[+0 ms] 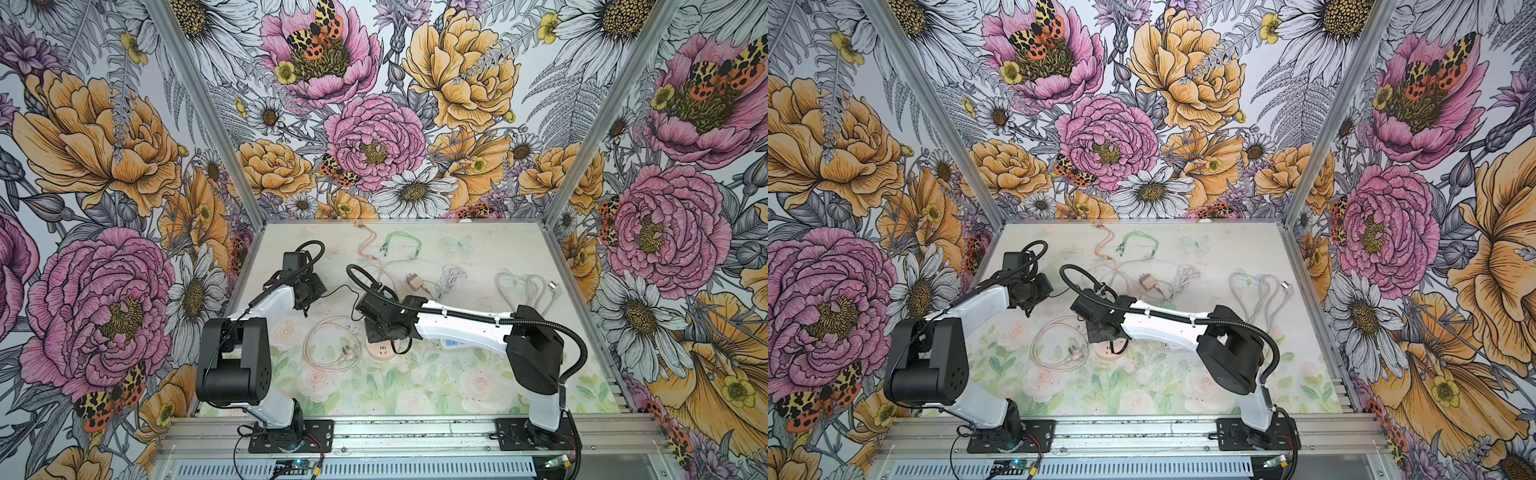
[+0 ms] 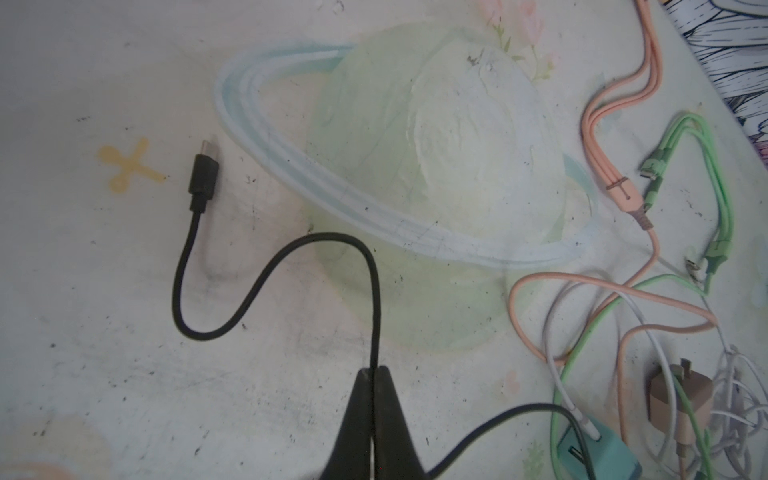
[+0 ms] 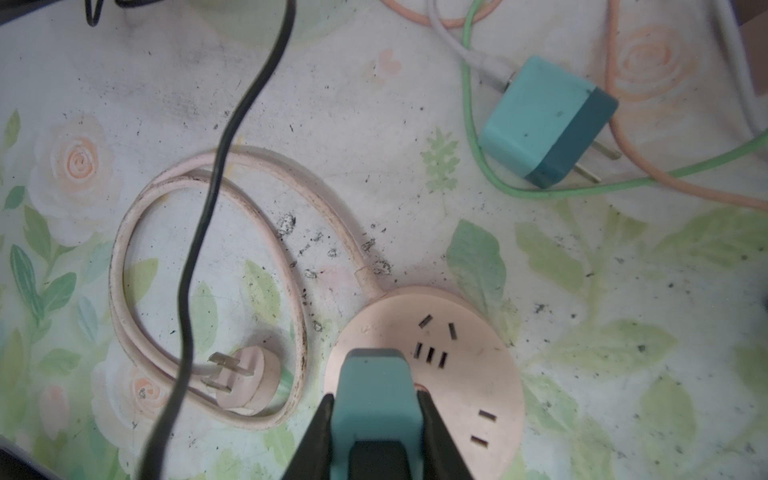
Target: Insert the plug
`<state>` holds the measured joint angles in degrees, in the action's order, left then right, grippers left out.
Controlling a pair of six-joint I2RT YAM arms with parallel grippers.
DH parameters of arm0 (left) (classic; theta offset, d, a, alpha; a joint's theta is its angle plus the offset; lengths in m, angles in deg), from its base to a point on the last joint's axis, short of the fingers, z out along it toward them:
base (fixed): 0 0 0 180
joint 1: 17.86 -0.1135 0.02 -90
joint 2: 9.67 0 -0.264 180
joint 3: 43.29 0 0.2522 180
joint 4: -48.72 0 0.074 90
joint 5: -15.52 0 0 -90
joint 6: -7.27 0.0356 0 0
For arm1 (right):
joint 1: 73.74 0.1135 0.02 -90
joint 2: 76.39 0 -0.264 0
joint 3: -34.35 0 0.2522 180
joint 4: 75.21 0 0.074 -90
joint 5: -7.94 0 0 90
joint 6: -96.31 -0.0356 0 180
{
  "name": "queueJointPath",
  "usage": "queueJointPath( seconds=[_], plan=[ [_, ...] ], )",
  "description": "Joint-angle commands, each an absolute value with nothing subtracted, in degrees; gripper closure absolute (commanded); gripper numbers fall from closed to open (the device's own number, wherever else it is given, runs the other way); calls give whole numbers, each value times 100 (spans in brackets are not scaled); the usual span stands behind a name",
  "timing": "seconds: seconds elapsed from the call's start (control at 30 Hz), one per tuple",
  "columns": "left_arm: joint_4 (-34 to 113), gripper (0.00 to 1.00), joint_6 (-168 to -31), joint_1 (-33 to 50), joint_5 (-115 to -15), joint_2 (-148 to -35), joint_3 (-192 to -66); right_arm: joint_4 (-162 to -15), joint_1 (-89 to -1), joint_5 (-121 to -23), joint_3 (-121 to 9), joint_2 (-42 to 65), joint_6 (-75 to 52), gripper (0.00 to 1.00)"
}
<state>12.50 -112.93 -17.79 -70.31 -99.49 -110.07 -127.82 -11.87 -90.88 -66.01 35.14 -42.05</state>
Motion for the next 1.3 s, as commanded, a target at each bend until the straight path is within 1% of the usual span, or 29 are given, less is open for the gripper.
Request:
queueJointPath(
  seconds=[0.0,0.23,0.5,0.9,1.1,1.27],
  plan=[
    [1405,94,-11311,-1833,-6835,-10045,-10979,-12842,-1047,-9363,-6805,3636,-4541,100],
    [1448,93,-11426,-1821,-6699,-10011,-10979,-12877,-905,-9756,-6815,3785,-4918,100],
    [1492,93,-11421,-1830,-6623,-9944,-10909,-12905,-915,-9923,-6835,3893,-5038,100],
    [1489,92,-11424,-1904,-6554,-10019,-10874,-12987,-1015,-9787,-6932,4036,-4951,100],
    [1475,91,-11407,-1909,-6420,-9992,-10884,-13603,-1023,-9996,-7369,4278,-4573,100],
    [1439,89,-11390,-1901,-6376,-9950,-10906,-13718,-1072,-9984,-7323,4308,-4375,100]
  ],
)
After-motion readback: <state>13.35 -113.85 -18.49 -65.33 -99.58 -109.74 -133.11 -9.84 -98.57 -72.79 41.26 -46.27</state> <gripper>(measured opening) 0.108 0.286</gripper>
